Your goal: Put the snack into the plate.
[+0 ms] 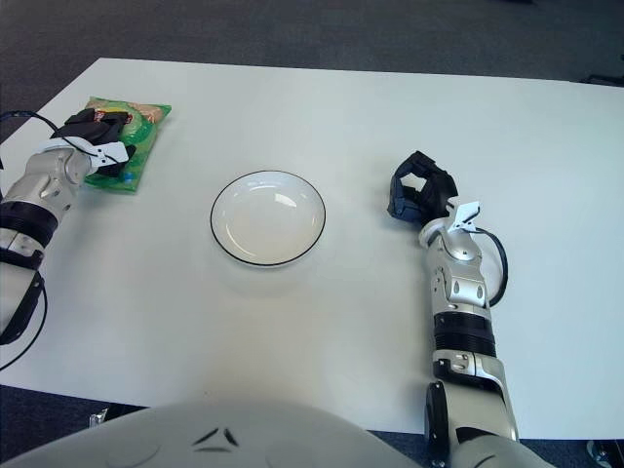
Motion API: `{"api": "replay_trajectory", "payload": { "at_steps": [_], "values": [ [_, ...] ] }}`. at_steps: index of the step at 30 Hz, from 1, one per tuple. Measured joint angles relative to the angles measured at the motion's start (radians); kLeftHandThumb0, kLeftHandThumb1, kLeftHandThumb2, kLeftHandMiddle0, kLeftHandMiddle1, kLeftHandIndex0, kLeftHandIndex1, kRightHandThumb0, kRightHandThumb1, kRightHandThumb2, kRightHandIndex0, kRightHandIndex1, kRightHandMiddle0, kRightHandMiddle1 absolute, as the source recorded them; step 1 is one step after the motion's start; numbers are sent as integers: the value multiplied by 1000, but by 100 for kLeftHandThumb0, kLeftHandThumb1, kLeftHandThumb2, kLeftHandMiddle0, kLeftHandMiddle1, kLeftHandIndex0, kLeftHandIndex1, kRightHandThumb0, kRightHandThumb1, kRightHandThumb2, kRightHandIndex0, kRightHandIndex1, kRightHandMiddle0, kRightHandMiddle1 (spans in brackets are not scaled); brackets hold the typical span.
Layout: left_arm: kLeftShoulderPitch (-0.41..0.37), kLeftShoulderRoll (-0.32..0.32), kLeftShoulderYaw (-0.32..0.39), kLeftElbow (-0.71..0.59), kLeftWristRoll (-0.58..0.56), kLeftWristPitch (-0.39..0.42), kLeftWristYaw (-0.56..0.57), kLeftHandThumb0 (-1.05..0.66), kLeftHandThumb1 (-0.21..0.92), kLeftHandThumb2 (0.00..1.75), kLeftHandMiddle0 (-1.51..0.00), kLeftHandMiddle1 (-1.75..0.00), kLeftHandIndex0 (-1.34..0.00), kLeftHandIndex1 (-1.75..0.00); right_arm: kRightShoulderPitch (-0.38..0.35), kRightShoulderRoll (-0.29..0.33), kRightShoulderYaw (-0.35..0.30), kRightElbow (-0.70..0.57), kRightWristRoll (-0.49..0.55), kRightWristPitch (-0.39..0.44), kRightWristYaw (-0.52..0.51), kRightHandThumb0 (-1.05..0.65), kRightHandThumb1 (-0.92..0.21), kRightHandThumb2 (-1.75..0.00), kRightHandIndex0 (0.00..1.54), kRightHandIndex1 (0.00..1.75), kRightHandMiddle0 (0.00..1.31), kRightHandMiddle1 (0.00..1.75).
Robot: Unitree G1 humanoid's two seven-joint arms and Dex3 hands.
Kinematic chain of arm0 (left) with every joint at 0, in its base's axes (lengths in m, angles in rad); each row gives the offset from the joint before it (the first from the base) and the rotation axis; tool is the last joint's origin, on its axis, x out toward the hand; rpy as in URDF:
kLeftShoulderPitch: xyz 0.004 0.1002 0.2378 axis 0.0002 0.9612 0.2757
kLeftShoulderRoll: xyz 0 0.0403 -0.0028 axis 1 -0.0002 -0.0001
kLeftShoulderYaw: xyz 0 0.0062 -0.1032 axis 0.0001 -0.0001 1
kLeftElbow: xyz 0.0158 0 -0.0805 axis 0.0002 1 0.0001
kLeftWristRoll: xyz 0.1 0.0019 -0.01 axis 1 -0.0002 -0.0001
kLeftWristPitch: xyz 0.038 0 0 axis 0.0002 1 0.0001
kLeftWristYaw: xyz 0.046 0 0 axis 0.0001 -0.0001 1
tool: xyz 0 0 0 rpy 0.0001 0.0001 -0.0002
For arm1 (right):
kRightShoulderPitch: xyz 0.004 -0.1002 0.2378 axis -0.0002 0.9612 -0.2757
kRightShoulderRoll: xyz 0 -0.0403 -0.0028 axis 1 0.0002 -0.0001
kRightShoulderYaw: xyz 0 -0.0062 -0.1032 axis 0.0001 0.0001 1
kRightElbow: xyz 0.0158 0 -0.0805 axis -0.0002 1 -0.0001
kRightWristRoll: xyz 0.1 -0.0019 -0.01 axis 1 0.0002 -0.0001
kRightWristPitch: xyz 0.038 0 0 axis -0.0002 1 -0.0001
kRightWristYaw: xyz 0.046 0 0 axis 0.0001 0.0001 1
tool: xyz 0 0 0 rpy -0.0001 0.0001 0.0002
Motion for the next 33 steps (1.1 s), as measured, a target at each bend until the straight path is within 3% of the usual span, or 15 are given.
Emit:
{"api": "replay_trajectory", "payload": {
  "at_steps": [5,10,18,26,33],
  "values": [
    [4,14,9,-12,-42,-30,-44,-101,92,136,-27,-12,0,-55,3,-1,0,-3,0,0,0,-47,-35,-127,129,175,59,175],
    [47,37,28,-105,-88,-30,-116,-99,92,136,-27,-12,0,-56,4,-2,-1,-4,2,1,10,-47,-36,-127,128,175,58,175],
    [208,77,75,-437,-147,34,-238,-97,92,136,-29,-13,0,-59,4,-3,-1,-5,2,1,14,-47,-36,-126,129,175,58,175],
    [322,108,111,-656,-198,19,-329,-97,92,134,-32,-15,0,-62,7,-3,0,-5,2,2,15,-47,-36,-127,129,175,58,175],
    [475,123,170,-912,-263,34,-388,-95,92,130,-34,-18,0,-68,11,-2,-1,-12,3,3,17,-47,-36,-127,128,175,58,175]
  ]
}}
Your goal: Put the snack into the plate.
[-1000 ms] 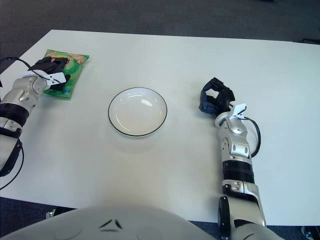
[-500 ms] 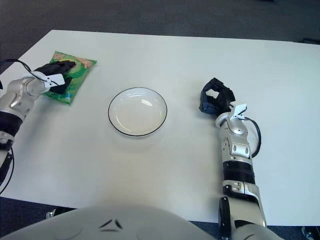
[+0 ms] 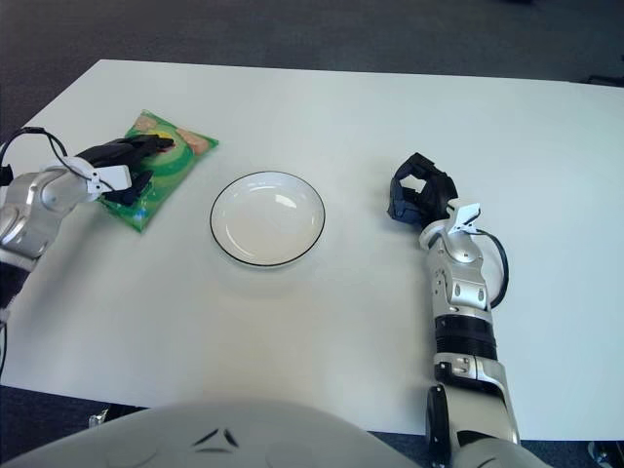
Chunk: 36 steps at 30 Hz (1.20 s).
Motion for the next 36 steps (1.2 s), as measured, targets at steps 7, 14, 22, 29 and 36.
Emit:
{"api": "replay_trajectory", "payload": {
  "at_steps": [7,14,22,29,36],
  "values": [
    [90,8,43,-147,-16,10,-33,-92,92,126,-39,-22,0,-68,3,1,2,-7,0,1,0,-47,-35,-127,128,175,59,175],
    [136,11,71,-208,-36,2,-47,-90,92,122,-36,-34,0,-64,10,1,2,-19,0,7,-4,-47,-35,-128,128,175,59,175],
    [165,16,93,-214,-35,-56,-38,-90,92,119,-28,-37,0,-61,11,3,2,-27,0,19,-9,-47,-35,-127,128,175,59,175],
    [167,15,95,-191,8,-98,4,-90,92,117,-22,-35,0,-68,10,3,3,-28,0,21,-11,-47,-35,-127,128,175,58,175],
    [168,-15,91,-183,207,-79,176,-90,92,109,-14,-31,0,-71,11,3,3,-29,0,21,-12,-47,-36,-127,128,175,58,175]
  ]
}}
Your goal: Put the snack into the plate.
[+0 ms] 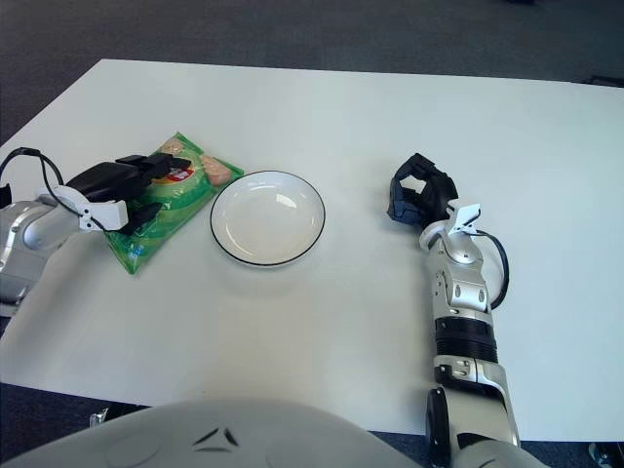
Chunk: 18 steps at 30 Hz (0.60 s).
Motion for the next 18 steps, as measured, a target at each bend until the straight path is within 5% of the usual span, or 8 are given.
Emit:
{"api": "replay_trajectory", "payload": {
  "at_steps": [9,18],
  "values": [
    [3,-105,-8,-34,266,172,178,-89,92,90,-8,-28,0,-62,0,1,1,-1,0,0,1,-47,-36,-126,128,175,58,175],
    [53,-288,-73,-193,574,471,118,-101,92,85,-1,-17,0,-43,2,2,1,-4,0,0,4,-47,-36,-127,128,175,58,175]
  ]
}}
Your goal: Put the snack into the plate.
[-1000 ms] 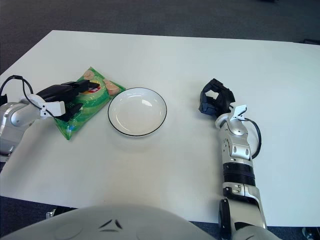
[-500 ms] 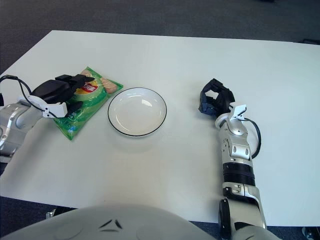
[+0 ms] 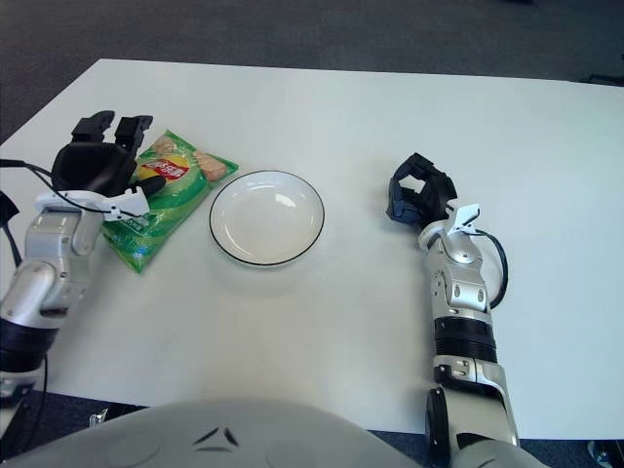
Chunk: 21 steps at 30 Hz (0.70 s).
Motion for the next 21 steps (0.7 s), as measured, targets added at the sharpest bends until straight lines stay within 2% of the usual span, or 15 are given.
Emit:
{"api": "replay_trajectory", "payload": {
  "at_steps": [4,8,14,21],
  "values": [
    [28,-88,-53,-29,102,71,-89,-104,92,86,0,-5,0,-31,2,1,0,-3,0,0,0,-47,-35,-127,128,175,59,175],
    [28,-135,-60,-29,162,117,-164,-105,92,90,0,-1,0,-25,1,1,3,-4,0,0,1,-47,-35,-127,128,175,59,175],
    [5,-190,-54,-23,193,172,-237,-105,92,95,0,0,0,-22,1,1,6,-5,-1,0,5,-47,-35,-128,129,175,59,175],
    [-10,-248,-53,-23,196,201,-279,-105,92,96,0,0,0,-24,0,3,6,-6,-1,0,7,-47,-34,-129,129,175,60,175]
  ]
}}
